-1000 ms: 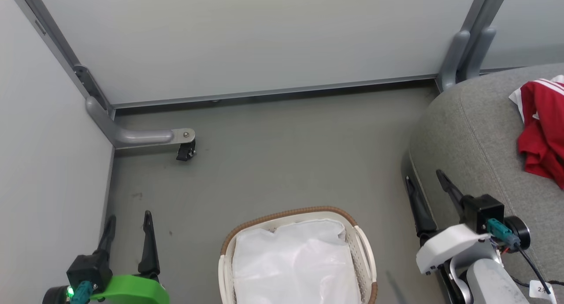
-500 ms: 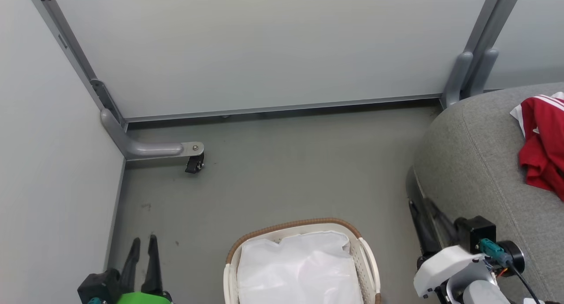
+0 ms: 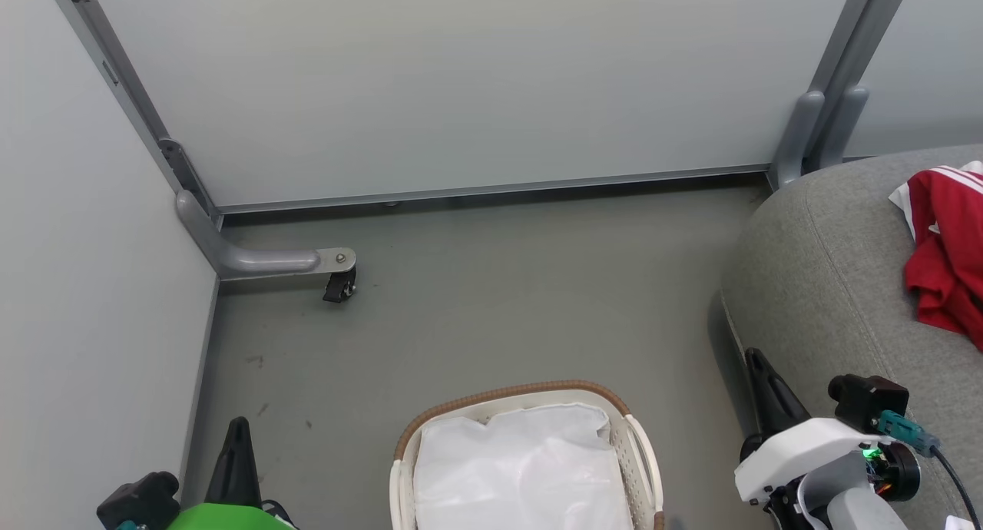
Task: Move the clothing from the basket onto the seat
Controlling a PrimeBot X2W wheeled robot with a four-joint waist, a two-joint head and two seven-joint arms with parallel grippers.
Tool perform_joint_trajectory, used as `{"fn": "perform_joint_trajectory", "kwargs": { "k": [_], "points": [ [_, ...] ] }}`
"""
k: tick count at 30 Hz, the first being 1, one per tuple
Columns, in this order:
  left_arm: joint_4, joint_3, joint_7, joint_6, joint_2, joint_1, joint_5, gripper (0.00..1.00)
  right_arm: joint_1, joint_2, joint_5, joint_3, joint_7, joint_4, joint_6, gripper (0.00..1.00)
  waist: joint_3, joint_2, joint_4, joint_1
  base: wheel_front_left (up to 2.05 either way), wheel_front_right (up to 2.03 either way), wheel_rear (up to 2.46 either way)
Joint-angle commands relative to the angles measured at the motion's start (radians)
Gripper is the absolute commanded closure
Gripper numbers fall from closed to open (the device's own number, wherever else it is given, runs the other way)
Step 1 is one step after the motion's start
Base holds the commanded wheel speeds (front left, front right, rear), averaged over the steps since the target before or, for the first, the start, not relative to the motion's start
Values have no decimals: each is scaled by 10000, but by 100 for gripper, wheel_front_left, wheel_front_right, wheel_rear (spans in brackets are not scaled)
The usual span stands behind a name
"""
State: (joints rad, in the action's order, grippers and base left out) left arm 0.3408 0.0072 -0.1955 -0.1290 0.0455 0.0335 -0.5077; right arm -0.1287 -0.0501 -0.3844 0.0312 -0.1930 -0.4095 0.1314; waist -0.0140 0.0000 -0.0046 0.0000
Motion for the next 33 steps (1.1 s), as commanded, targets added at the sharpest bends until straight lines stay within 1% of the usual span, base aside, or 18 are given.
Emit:
{"fn": "perform_joint_trajectory", "kwargs": {
  "k": [1,20,33],
  "points": [
    [-191,91,85,-4,28,-300,-416,100,-72,-50,-454,-87,82,235,-2,100,1,0,1,0,0,0,0],
    [-404,346,852,-8,38,-620,-3126,100,12,-43,-3479,-425,828,629,-3,100,20,0,9,0,0,0,0],
    [-516,489,1295,-12,45,-802,-4675,100,41,-39,-5189,-631,1266,841,-4,100,32,0,14,0,0,0,0]
  ]
}}
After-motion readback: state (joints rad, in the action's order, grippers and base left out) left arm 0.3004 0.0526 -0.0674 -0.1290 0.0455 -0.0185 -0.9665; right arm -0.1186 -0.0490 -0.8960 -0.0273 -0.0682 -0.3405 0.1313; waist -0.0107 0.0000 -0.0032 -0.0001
